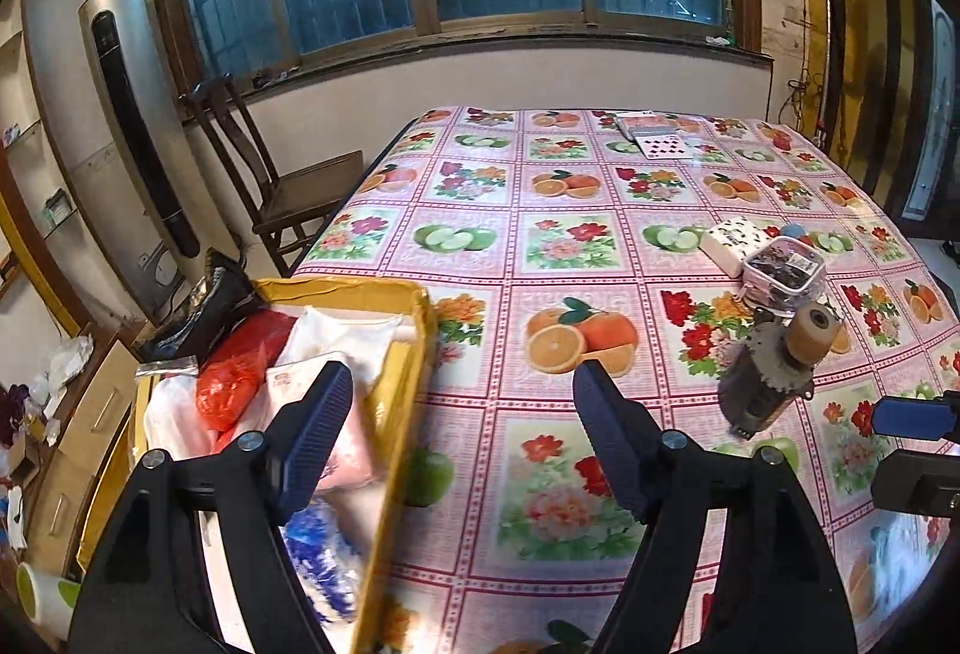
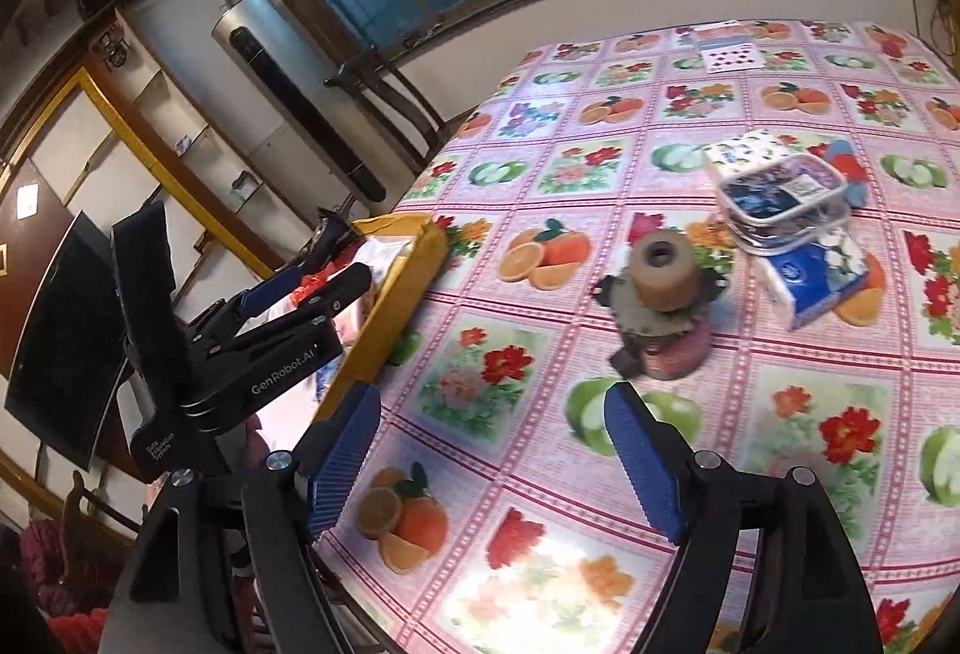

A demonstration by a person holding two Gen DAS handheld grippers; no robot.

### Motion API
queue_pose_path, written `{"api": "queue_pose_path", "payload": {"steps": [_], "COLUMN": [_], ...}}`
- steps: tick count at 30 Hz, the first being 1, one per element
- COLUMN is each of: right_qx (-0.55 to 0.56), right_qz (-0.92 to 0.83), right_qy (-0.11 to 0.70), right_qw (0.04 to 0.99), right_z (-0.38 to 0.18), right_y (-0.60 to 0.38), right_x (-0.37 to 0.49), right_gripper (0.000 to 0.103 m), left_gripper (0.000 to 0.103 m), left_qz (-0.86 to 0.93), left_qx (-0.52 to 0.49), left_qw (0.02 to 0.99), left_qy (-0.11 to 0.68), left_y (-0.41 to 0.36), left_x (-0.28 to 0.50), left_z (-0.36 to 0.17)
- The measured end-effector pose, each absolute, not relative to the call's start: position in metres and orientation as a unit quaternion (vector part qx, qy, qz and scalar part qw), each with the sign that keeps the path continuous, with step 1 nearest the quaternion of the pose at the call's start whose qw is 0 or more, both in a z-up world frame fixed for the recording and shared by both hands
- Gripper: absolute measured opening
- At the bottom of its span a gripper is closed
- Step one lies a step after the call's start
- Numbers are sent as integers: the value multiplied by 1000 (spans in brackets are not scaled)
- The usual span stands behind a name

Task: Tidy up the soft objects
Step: 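Move both grippers back over the table, then grasp clear hair-tie box with left gripper and lift it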

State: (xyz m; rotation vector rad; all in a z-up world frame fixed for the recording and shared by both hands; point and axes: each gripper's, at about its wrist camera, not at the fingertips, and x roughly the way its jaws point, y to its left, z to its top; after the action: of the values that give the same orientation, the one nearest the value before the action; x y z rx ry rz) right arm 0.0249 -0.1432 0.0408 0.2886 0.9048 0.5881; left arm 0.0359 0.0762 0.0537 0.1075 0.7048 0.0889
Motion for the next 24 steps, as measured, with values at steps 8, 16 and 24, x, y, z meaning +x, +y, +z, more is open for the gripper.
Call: {"api": "queue_pose_path", "payload": {"steps": [8, 16, 24], "right_qx": [152, 123, 163], "right_qz": [228, 173, 165], "right_qy": [416, 412, 446], "right_qw": [867, 886, 864], "right_z": [42, 45, 22], "right_y": [-217, -254, -260], "right_x": [22, 56, 130], "right_gripper": [79, 83, 83], "left_gripper": [76, 76, 76], "left_qz": [18, 5, -11], "left_qx": [70, 69, 44], "left_qw": [932, 923, 910], "left_qy": [356, 377, 411], "left_y": [26, 4, 2], "left_x": [54, 83, 125], "left_z": [51, 47, 37]}}
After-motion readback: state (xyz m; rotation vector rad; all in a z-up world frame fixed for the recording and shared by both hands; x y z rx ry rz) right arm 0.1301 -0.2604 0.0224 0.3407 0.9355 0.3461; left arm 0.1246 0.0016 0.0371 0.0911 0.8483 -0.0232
